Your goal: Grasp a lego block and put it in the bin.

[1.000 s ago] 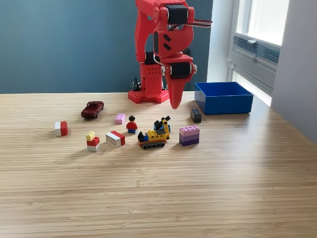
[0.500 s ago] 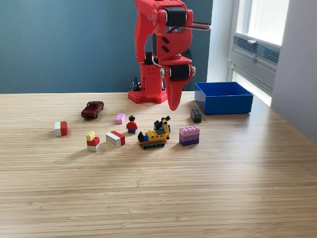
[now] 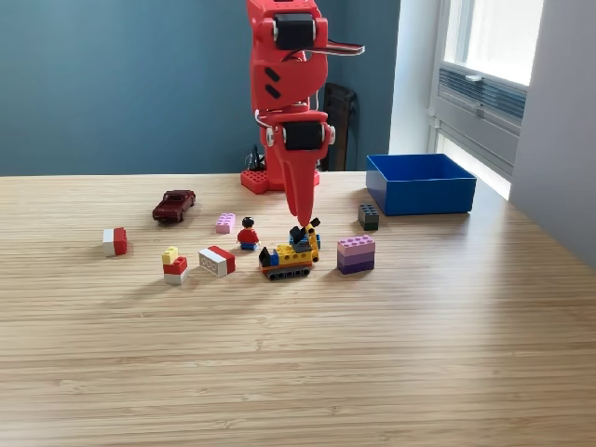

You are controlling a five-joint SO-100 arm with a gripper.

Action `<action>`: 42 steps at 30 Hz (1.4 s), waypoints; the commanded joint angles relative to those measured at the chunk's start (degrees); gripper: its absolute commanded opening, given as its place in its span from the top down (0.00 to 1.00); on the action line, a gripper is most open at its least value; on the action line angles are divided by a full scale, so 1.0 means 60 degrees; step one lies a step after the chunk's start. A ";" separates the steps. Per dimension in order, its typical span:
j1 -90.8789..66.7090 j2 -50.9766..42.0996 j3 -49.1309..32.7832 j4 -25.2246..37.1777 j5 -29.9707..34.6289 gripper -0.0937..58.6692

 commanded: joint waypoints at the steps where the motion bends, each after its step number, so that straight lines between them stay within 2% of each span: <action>1: 0.0645 0.0776 -0.0220 -0.0103 -0.0703 0.47; 6: 0.1216 0.0747 -0.0234 -0.0454 -0.0586 0.47; 9: 0.1567 0.0732 -0.0557 -0.0483 0.0234 0.50; 14: 0.2080 0.0352 -0.0586 -0.0498 0.1934 0.63; 18: 0.2358 -0.0410 -0.0498 -0.0498 0.2681 0.69; 29: 0.3062 -0.1611 -0.1187 -0.0513 0.3691 0.66; 42: 0.3149 -0.2051 -0.1611 -0.0586 0.4058 0.63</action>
